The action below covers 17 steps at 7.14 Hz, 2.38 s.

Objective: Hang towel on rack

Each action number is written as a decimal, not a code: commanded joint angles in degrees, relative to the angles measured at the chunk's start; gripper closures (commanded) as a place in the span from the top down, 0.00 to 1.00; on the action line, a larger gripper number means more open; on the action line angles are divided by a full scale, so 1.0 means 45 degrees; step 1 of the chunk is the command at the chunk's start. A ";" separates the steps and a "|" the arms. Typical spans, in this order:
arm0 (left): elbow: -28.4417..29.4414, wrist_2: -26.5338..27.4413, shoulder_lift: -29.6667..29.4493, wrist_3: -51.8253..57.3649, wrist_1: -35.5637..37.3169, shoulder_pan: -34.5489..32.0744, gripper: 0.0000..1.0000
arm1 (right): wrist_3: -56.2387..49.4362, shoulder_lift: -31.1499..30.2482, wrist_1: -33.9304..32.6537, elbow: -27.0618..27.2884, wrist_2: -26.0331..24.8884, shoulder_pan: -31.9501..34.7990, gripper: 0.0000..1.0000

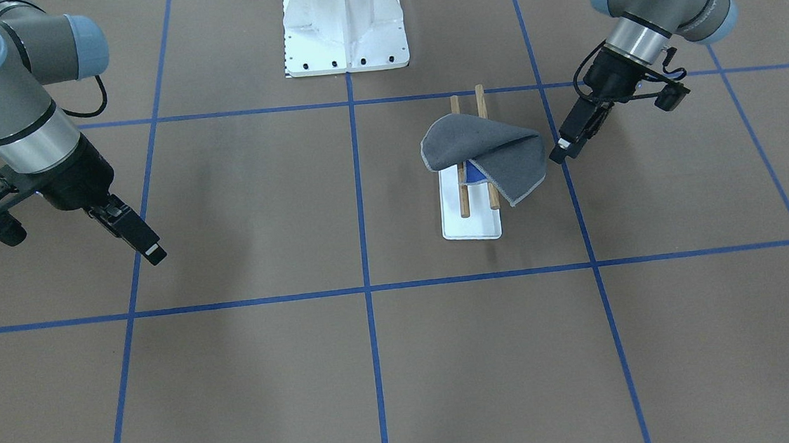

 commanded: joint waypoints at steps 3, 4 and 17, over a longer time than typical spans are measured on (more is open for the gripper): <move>0.0029 -0.0922 0.0742 0.4228 0.0214 -0.2445 0.98 | -0.3085 -0.1001 -0.0017 -0.0033 0.0185 0.0721 1.00; 0.0359 -0.1100 0.0976 0.5933 0.0234 -0.3032 0.98 | -0.4300 -0.1471 -0.0017 -0.0052 0.0398 0.1266 1.00; 0.3193 -0.8447 0.1682 2.2752 0.7551 -0.8838 0.98 | -2.1773 -0.5032 -0.2159 -0.2650 0.3681 0.7718 1.00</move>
